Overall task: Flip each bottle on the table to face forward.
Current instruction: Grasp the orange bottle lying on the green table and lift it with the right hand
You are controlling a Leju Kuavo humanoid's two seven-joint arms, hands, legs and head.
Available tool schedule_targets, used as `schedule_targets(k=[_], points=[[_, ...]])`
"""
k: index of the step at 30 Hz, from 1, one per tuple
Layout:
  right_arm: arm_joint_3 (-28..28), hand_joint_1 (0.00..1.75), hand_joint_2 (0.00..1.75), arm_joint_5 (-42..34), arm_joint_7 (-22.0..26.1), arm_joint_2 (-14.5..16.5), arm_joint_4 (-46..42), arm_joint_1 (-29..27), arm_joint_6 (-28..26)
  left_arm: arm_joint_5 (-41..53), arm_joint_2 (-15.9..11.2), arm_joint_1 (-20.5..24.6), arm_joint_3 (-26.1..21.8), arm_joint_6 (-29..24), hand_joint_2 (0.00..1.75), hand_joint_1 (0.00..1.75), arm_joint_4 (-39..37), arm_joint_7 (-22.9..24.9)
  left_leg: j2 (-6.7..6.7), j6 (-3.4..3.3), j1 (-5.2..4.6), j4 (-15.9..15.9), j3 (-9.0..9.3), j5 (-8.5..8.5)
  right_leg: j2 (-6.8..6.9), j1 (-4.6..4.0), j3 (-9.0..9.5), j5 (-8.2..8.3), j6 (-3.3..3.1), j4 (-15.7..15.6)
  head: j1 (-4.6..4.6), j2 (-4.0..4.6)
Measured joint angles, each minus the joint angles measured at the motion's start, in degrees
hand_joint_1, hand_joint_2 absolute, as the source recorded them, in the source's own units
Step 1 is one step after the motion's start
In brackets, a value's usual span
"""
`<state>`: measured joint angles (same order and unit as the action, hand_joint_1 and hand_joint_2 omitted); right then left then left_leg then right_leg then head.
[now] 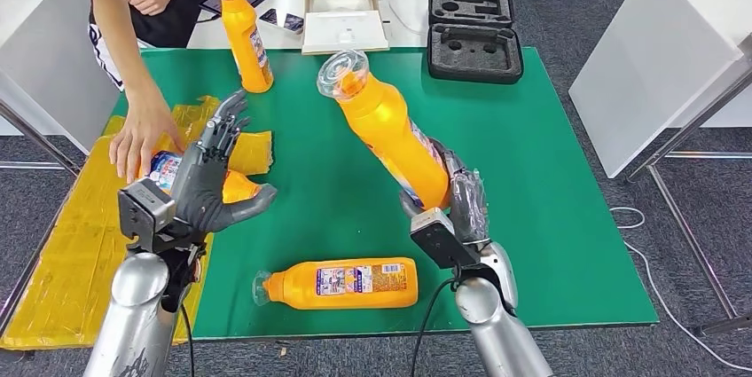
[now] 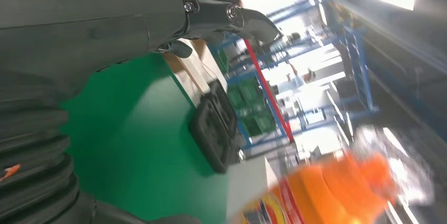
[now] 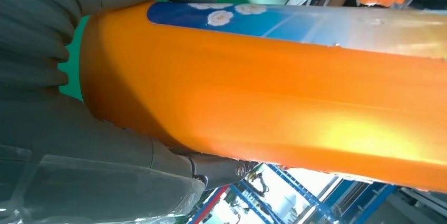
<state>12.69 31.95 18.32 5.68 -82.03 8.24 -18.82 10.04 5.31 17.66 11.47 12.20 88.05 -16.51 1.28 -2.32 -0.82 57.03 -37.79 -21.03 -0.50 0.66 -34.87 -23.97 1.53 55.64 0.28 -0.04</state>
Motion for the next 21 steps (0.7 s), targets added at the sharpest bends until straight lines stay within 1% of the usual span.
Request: schedule_targets(k=[4,8,13,21], points=[[0.27,1.75,1.75,-0.3,0.25,0.79,0.93,1.33,0.65,0.19,0.34,0.99,2.88,-0.14,1.75,0.0,0.01,0.52,-0.01,0.0,0.0,0.0,0.0,0.0,0.0,0.0,0.0,0.0,0.0,0.0,0.01,0.0],[0.74,1.75,1.75,-0.34,0.27,1.33,1.97,2.45,1.02,0.19,0.41,1.35,4.44,-0.43,1.75,0.0,0.02,0.58,0.0,0.0,0.0,0.0,0.0,0.0,0.0,0.0,0.0,0.0,0.0,0.0,0.0,0.0],[1.58,1.75,1.75,-0.39,0.63,1.63,3.46,3.75,2.03,0.01,0.42,1.56,5.47,-0.79,1.75,0.0,0.0,0.56,-0.01,0.0,0.0,0.0,0.0,0.0,0.0,0.0,0.0,0.0,0.0,0.0,0.0,0.0],[5.93,1.75,1.75,0.89,1.72,2.9,6.91,5.52,2.9,-0.37,0.48,1.9,6.47,-0.9,1.75,0.0,-0.04,0.56,0.0,0.0,0.01,0.0,0.0,0.0,0.0,-0.01,0.0,0.0,0.0,0.0,0.0,0.0]])
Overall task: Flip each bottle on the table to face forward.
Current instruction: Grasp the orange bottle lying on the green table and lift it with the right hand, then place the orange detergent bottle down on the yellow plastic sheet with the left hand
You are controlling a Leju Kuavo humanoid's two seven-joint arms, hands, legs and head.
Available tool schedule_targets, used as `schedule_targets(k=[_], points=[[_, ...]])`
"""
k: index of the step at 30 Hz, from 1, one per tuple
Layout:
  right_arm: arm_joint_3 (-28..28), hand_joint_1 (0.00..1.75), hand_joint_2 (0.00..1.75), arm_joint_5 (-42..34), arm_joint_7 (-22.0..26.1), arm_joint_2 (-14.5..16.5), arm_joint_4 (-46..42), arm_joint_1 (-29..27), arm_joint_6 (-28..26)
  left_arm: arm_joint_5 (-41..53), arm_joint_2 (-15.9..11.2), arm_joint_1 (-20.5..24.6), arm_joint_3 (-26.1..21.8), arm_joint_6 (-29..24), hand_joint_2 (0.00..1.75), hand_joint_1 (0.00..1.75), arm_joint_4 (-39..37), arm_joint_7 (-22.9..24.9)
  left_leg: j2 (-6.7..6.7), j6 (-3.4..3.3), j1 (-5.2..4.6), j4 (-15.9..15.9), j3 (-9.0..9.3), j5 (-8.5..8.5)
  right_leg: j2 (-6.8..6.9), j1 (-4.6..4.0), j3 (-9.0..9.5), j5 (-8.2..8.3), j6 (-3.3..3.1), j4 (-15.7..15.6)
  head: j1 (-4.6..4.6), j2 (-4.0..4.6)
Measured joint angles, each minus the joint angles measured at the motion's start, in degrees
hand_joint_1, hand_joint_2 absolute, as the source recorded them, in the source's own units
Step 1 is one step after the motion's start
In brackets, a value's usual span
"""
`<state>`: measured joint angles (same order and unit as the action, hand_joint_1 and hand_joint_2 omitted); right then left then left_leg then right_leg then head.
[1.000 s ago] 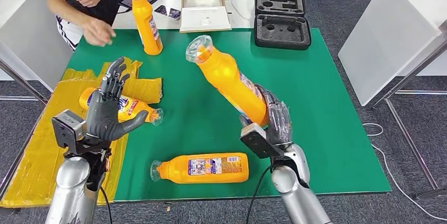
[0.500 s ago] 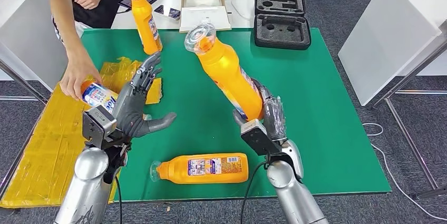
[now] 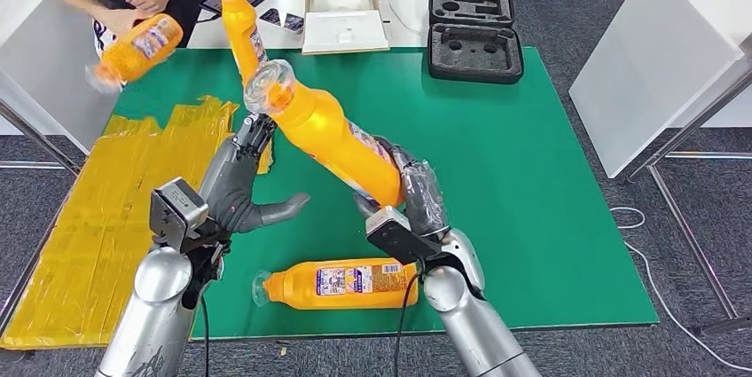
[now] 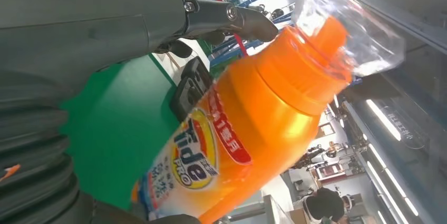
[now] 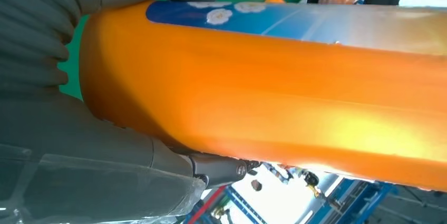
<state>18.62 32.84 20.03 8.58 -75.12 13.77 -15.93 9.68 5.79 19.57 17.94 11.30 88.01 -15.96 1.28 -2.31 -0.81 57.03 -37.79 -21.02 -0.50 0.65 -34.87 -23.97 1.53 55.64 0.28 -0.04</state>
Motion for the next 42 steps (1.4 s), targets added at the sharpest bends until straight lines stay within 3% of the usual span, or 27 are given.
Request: schedule_targets(k=[14,27,42], points=[[1.54,1.75,1.75,0.27,0.57,0.44,2.26,0.85,0.31,-0.15,0.01,0.21,0.01,-0.07,1.75,0.0,-0.09,0.0,0.0,0.0,-0.01,0.0,0.0,0.0,0.0,0.01,0.0,0.0,0.0,0.0,0.01,0.0],[10.85,1.75,1.75,1.22,2.94,0.43,5.19,2.16,2.21,-4.26,0.2,1.35,0.02,0.55,1.75,0.0,-2.14,-0.55,0.0,0.0,0.0,0.0,0.0,0.0,-0.01,0.01,-0.01,-0.01,-0.01,0.0,0.01,0.0],[13.3,1.75,1.75,3.46,3.31,-0.14,6.41,3.29,-1.34,-9.93,0.0,1.72,-0.13,2.34,1.75,0.0,-5.28,-1.04,-0.01,0.0,0.0,0.0,0.0,0.01,-0.01,0.0,-0.01,0.0,0.0,0.0,0.0,0.0]])
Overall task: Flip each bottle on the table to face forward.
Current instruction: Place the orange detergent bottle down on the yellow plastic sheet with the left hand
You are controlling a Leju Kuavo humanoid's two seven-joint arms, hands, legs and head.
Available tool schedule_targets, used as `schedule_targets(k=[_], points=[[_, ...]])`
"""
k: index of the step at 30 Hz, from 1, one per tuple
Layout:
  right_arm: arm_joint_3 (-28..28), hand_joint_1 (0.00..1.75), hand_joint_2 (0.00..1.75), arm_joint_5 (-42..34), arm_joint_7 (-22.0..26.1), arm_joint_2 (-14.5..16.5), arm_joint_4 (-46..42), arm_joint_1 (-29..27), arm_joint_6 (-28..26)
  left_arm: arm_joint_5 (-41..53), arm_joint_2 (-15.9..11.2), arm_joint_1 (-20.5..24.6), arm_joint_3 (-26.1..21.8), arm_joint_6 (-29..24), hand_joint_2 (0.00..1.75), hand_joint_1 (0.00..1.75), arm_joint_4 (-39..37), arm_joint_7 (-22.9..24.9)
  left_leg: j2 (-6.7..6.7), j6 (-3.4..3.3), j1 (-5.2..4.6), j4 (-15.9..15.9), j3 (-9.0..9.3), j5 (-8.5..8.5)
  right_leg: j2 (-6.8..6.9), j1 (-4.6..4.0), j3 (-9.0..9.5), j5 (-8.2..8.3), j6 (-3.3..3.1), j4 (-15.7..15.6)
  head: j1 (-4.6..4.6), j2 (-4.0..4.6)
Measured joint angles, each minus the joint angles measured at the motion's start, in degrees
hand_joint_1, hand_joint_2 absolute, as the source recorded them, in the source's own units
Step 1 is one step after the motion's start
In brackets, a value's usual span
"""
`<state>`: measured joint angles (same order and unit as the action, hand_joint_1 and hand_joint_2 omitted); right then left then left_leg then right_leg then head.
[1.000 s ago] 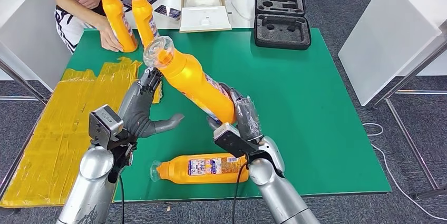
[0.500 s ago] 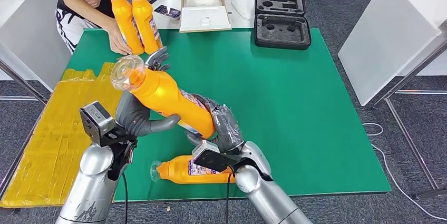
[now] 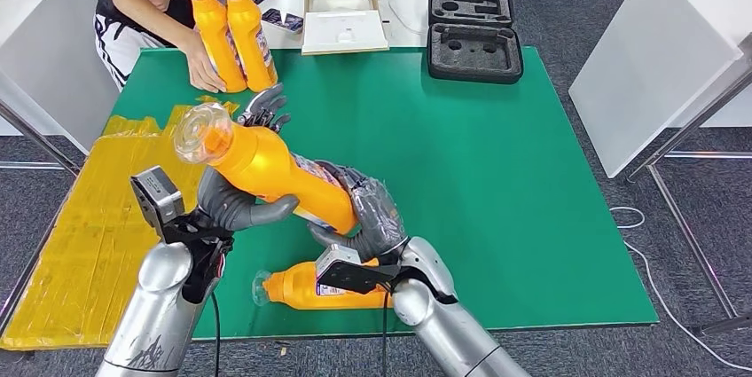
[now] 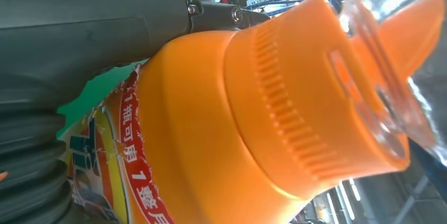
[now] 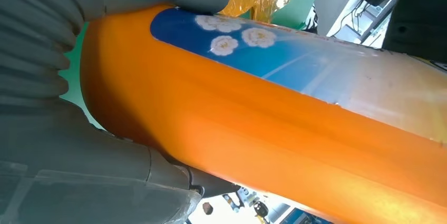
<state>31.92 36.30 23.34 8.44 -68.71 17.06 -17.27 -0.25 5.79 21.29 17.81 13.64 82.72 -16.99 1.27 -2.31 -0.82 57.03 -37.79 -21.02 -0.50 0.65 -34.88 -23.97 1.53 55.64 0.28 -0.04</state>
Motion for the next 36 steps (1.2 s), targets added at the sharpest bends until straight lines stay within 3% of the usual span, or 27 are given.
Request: schedule_targets(k=[3,5,7,9,28,29,32,33,36], points=[[0.08,1.75,1.75,0.0,-0.09,0.0,0.01,0.11,0.0,-0.38,-0.04,0.03,0.0,0.02,1.75,0.05,-0.09,0.04,0.0,0.0,0.0,0.0,0.0,0.0,0.0,0.0,0.0,0.0,0.0,0.0,0.0,0.0],[0.09,1.75,1.75,0.0,-0.15,0.0,0.01,0.12,0.0,-0.4,-0.06,0.06,0.0,0.02,1.75,0.71,-0.19,0.05,0.0,0.0,0.0,0.0,0.0,0.0,0.0,0.0,0.01,0.0,0.0,0.0,0.0,0.0],[0.1,1.75,1.75,0.0,-0.18,0.0,0.01,0.13,0.0,-0.4,-0.07,0.11,0.0,0.02,1.75,1.51,-0.28,0.05,0.0,0.0,0.0,0.0,0.0,0.0,0.0,0.01,0.01,0.0,0.0,0.0,0.0,0.0],[0.11,1.75,1.75,0.0,-0.23,0.0,0.01,0.14,0.0,-0.43,-0.08,0.14,0.0,0.01,1.75,1.73,-0.34,0.05,0.01,0.0,-0.01,0.0,0.0,0.0,0.0,0.01,0.01,0.0,0.0,0.0,0.01,0.0],[0.45,1.75,1.75,0.2,-0.37,0.0,0.05,0.34,-0.43,-1.45,-0.31,0.22,-0.09,-0.25,1.75,1.75,-0.25,-0.05,0.01,0.0,0.0,0.0,0.0,0.0,0.0,0.0,0.01,0.0,0.0,0.0,0.0,0.0],[0.5,1.5,1.75,0.2,-0.37,-0.01,0.05,0.35,-0.48,-1.52,-0.36,0.26,-0.1,-0.25,1.75,1.75,-0.28,-0.1,0.01,0.0,0.0,0.0,-0.01,0.0,0.0,0.0,0.01,0.0,0.0,0.0,0.01,0.0],[0.63,0.19,1.75,0.3,-0.25,-0.12,0.03,0.44,-0.62,-1.93,-0.49,0.34,-0.2,-0.33,1.75,1.75,-0.32,-0.34,0.01,0.0,0.0,0.0,0.0,0.0,0.0,0.0,0.01,0.0,0.0,0.0,0.02,0.0],[0.77,0.0,1.75,0.45,-0.05,-0.19,-0.04,0.44,-0.76,-2.08,-0.5,0.34,-0.37,-0.55,1.75,1.75,-0.32,-0.43,0.0,0.0,0.0,0.0,0.0,0.0,0.0,0.0,0.01,0.0,0.0,0.0,0.01,0.0],[1.42,0.0,1.75,0.86,0.59,-0.41,-0.68,0.04,-1.42,-2.19,-0.68,0.28,-1.33,-1.57,1.75,1.75,-0.24,-1.16,-0.01,0.0,0.0,0.0,0.0,0.0,0.0,0.0,0.0,0.0,0.0,0.0,0.01,0.0]])
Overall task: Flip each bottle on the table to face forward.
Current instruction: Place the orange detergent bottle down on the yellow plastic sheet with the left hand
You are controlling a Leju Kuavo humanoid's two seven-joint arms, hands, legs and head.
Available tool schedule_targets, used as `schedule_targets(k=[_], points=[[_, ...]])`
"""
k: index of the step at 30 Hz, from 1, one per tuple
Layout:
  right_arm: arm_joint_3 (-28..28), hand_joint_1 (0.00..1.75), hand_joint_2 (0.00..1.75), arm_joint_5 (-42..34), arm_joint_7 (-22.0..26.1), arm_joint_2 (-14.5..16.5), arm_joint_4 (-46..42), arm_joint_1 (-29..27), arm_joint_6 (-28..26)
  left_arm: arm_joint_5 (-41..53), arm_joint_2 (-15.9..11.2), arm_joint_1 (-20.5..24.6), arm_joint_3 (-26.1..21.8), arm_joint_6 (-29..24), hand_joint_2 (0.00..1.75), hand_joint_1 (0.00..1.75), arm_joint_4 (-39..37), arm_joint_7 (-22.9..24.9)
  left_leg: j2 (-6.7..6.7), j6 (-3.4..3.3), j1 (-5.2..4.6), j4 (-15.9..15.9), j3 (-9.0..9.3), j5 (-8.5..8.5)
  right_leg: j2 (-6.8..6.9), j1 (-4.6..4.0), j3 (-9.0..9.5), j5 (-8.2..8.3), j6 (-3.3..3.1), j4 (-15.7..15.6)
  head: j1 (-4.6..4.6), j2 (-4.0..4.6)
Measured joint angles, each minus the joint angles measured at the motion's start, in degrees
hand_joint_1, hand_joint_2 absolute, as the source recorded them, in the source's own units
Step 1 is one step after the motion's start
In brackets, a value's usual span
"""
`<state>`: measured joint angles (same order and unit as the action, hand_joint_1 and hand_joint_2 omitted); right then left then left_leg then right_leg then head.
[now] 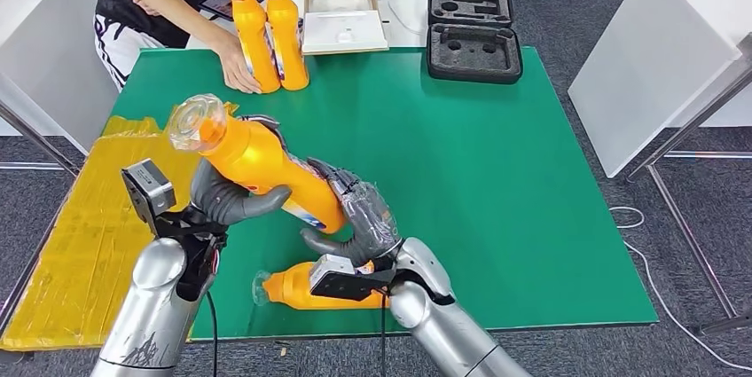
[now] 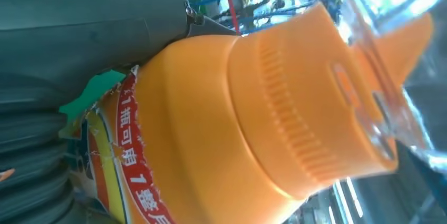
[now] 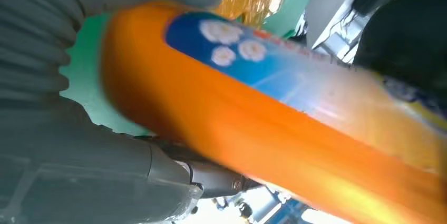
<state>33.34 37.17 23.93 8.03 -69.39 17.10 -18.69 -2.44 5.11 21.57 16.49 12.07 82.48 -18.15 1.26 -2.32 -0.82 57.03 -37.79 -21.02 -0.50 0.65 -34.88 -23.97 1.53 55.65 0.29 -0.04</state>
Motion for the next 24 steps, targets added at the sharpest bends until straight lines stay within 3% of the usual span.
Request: schedule_targets(k=[7,11,18,24], points=[[0.17,0.0,1.75,-0.06,0.2,-0.79,-3.5,-1.5,-1.17,2.57,-0.53,-0.32,-2.13,-3.36,1.75,1.75,1.76,-1.84,0.01,0.0,0.0,0.0,0.0,0.0,0.0,0.0,0.0,0.0,0.0,0.0,0.0,0.0],[-0.17,0.0,1.75,2.07,-2.54,-1.44,-5.61,-1.85,-2.79,9.82,-0.86,0.05,-3.39,-8.38,1.75,1.75,2.7,-1.71,0.02,0.0,0.0,0.0,0.0,0.0,0.0,0.0,0.0,0.0,0.0,0.0,0.0,0.0],[-4.3,0.0,1.75,7.33,-9.13,-4.75,-11.84,-4.22,-5.08,40.29,-3.55,2.15,-5.86,-24.75,1.75,1.75,3.93,-0.92,0.04,-0.03,0.0,0.0,0.01,0.03,0.02,0.01,0.02,0.01,0.0,0.0,0.0,0.0],[-7.3,0.0,1.75,10.28,-11.21,-6.79,-17.32,-7.54,-5.01,63.14,-7.33,4.55,-5.92,-26.77,1.75,1.75,3.17,3.87,0.0,-0.02,0.0,0.0,0.01,0.02,0.0,0.0,-0.01,0.01,0.0,0.0,-0.01,0.0]])
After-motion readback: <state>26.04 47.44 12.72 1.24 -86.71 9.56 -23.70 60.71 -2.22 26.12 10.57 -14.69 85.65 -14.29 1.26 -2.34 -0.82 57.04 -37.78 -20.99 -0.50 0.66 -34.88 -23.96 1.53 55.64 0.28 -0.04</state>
